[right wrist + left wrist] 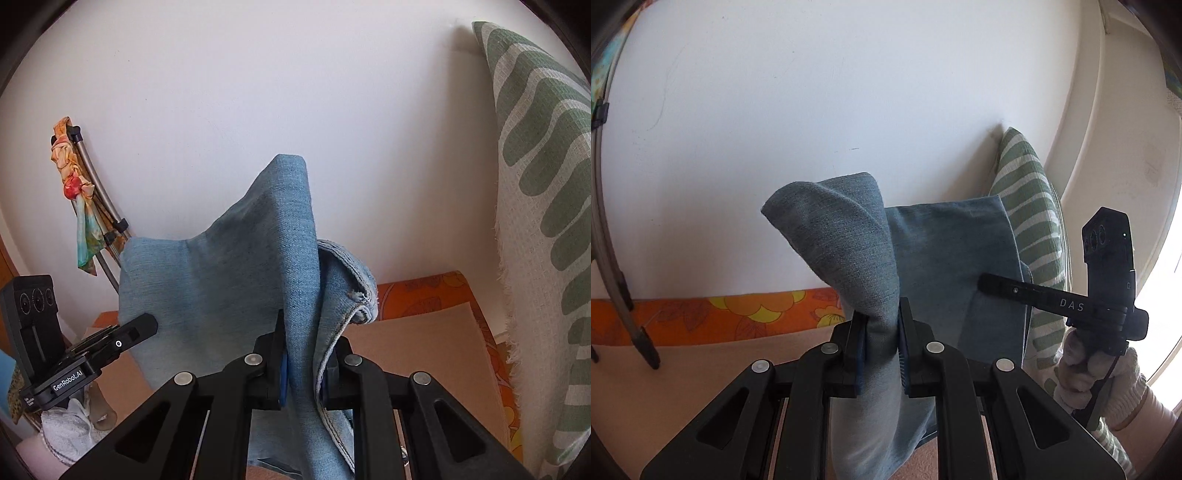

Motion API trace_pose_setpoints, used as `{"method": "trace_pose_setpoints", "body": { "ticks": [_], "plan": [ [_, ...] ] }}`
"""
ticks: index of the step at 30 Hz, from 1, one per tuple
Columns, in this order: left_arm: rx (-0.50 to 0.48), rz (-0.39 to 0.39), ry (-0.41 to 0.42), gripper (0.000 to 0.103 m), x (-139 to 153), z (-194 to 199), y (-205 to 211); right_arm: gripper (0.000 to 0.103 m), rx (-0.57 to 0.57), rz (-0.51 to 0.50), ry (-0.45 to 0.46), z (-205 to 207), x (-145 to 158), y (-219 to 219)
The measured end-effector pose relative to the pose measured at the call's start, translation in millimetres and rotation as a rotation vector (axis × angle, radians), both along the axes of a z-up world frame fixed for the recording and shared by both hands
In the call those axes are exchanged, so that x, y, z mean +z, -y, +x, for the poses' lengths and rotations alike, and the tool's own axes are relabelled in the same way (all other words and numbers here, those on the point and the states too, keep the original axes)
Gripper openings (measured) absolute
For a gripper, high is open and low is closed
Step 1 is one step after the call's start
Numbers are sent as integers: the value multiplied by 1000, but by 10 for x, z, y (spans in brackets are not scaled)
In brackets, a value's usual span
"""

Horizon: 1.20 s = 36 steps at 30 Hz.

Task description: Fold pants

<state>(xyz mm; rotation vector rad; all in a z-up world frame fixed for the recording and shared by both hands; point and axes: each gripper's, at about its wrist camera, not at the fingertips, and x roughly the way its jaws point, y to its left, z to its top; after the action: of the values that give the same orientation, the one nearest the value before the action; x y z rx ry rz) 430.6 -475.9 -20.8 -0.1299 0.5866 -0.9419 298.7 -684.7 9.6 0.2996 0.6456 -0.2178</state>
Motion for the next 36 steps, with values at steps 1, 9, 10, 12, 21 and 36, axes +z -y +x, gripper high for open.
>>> {"method": "trace_pose_setpoints", "body": {
  "ticks": [1,9,10,12,21,36],
  "plan": [
    [12,4,2,13,-56,68,17,10,-2,8,-13,105,-94,62],
    [127,196,30,19,-423,622,233,26,-64,-58,-125,721,-655,384],
    [159,234,36,19,-463,681,238,30,-100,-89,-145,771,-688,415],
    [205,243,71,19,-458,709,159,42,-166,-123,-160,807,-722,457],
    [184,217,51,20,-254,590,-195,43,-138,-185,-157,622,-711,194],
    [135,208,100,61,646,-565,-749,75,-138,-192,-90,-359,31,-509]
  ]
}}
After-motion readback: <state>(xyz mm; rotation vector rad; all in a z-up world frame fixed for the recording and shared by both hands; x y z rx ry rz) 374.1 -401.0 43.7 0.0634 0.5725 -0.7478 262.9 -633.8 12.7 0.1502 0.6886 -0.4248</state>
